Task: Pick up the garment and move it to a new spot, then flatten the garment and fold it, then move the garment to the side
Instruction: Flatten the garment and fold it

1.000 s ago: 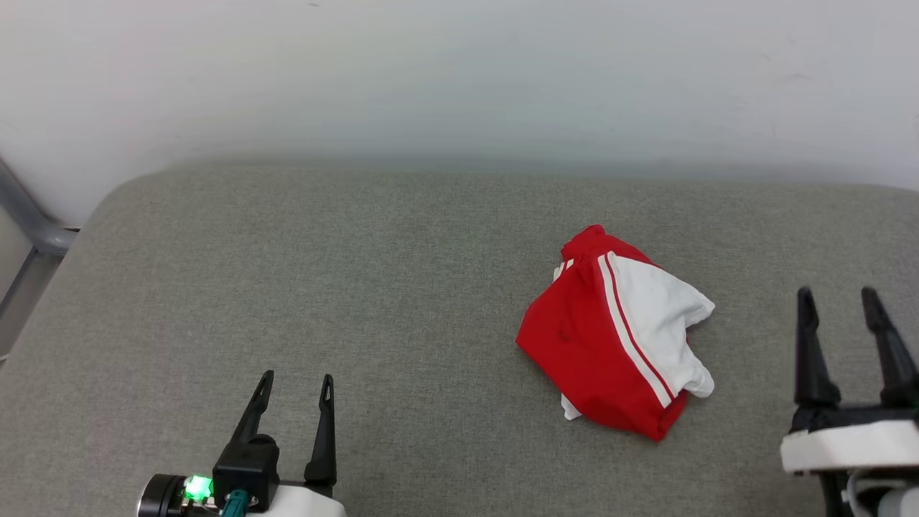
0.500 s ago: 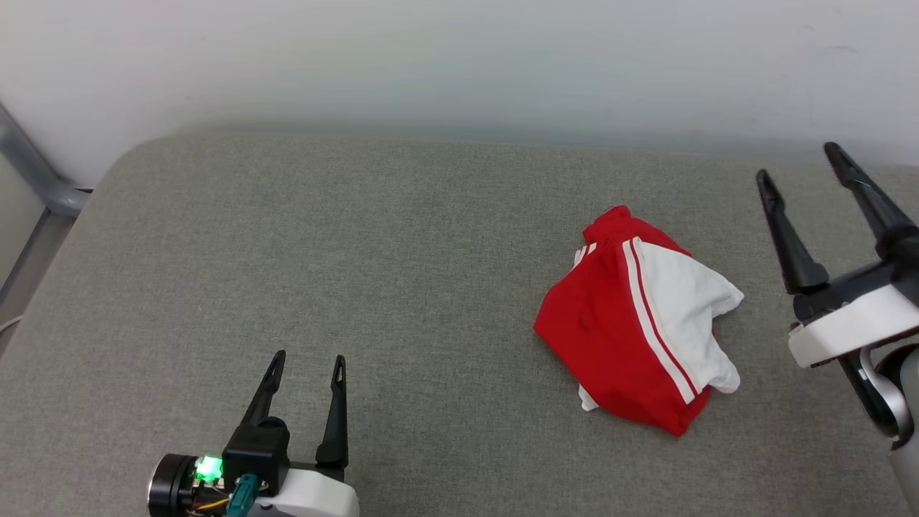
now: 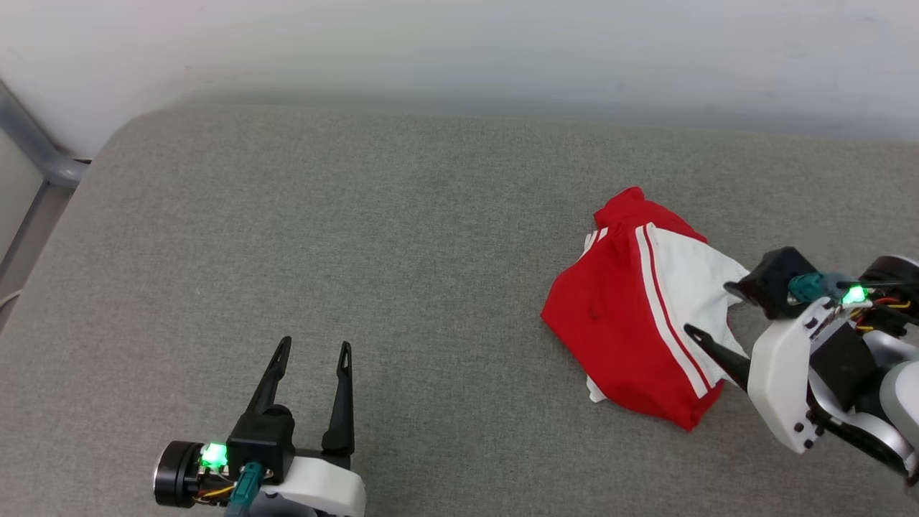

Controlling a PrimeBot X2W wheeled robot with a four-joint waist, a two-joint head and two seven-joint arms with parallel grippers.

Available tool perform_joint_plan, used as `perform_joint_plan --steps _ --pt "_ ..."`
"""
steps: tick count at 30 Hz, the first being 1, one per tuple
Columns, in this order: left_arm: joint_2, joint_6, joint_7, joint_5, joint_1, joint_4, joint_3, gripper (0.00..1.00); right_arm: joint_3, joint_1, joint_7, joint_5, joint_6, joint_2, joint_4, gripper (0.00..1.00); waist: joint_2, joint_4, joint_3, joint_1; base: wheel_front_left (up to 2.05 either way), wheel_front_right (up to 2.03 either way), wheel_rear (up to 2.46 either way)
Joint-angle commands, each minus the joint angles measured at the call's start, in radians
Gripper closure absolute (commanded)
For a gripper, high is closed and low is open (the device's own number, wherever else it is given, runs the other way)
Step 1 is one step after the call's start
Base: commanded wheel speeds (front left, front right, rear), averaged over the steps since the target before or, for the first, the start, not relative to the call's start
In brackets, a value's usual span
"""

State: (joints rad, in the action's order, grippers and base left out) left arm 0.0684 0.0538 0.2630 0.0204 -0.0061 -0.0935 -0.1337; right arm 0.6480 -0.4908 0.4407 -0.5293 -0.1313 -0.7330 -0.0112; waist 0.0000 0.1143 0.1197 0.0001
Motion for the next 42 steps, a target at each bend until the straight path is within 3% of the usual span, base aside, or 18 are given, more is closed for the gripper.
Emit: perform_joint_plan --steps 1,6,12,13,14,15,19,23,32,38,42 --pt "-0.001 0.002 0.003 -0.003 -0.013 0.002 -0.004 0.00 0.015 -0.010 0.033 -0.016 0.001 -0.011 -0.002 0.00 0.0000 0.003 0.012 -0.0001 0.00 0.00 0.00" --pt "-0.006 -0.002 0.003 0.004 -0.032 -0.001 -0.014 0.00 0.064 -0.018 0.123 -0.023 0.001 -0.031 0.035 0.00 0.0000 0.018 0.052 -0.0001 0.00 0.00 0.00" --pt "-0.011 -0.002 0.003 0.008 -0.058 -0.006 -0.025 0.00 0.093 -0.019 0.091 0.000 0.001 -0.024 0.126 0.00 0.0000 0.039 0.100 -0.0001 0.00 0.00 0.00" --pt "-0.011 -0.001 0.003 0.008 -0.061 -0.008 -0.025 0.00 0.105 -0.021 0.078 0.007 0.001 -0.027 0.137 0.22 0.0000 0.041 0.103 -0.0001 0.00 0.00 0.00" --pt "-0.012 0.000 0.003 0.009 -0.063 -0.008 -0.025 0.00 0.104 -0.027 0.050 0.008 0.001 -0.020 0.142 0.38 0.0000 0.042 0.106 -0.0001 0.00 0.00 0.00" --pt "-0.012 0.001 0.003 0.009 -0.064 -0.009 -0.025 0.00 0.097 -0.029 0.025 0.005 0.001 -0.012 0.150 1.00 0.0000 0.041 0.107 -0.0001 0.00 0.00 0.00" --pt "-0.014 0.004 0.003 0.009 -0.051 -0.018 -0.019 0.00 0.071 -0.018 -0.069 -0.011 0.001 0.014 0.160 1.00 0.0000 0.026 0.096 -0.0001 0.00 0.00 0.00" --pt "-0.014 -0.001 0.003 0.007 -0.044 -0.025 -0.016 0.00 -0.024 0.029 -0.166 -0.046 0.001 0.051 0.166 1.00 0.0000 0.002 0.072 -0.0001 0.00 0.00 0.00" --pt "-0.015 -0.008 0.003 0.007 -0.027 -0.026 -0.021 0.00 -0.389 0.203 -0.336 -0.078 0.001 0.146 0.289 1.00 0.0000 -0.032 0.042 -0.0001 0.00 0.00 0.00" --pt "-0.016 -0.010 0.003 0.009 -0.023 -0.030 -0.023 0.00 -0.635 0.295 -0.395 -0.047 0.001 0.207 0.445 1.00 0.0000 -0.031 0.042 -0.0001 0.00 0.00 0.00" --pt "-0.017 -0.011 0.003 0.013 -0.025 -0.033 -0.029 0.00 -0.760 0.322 -0.415 -0.007 0.001 0.216 0.564 1.00 0.0000 -0.022 0.045 -0.0001 0.00 0.00 0.00"
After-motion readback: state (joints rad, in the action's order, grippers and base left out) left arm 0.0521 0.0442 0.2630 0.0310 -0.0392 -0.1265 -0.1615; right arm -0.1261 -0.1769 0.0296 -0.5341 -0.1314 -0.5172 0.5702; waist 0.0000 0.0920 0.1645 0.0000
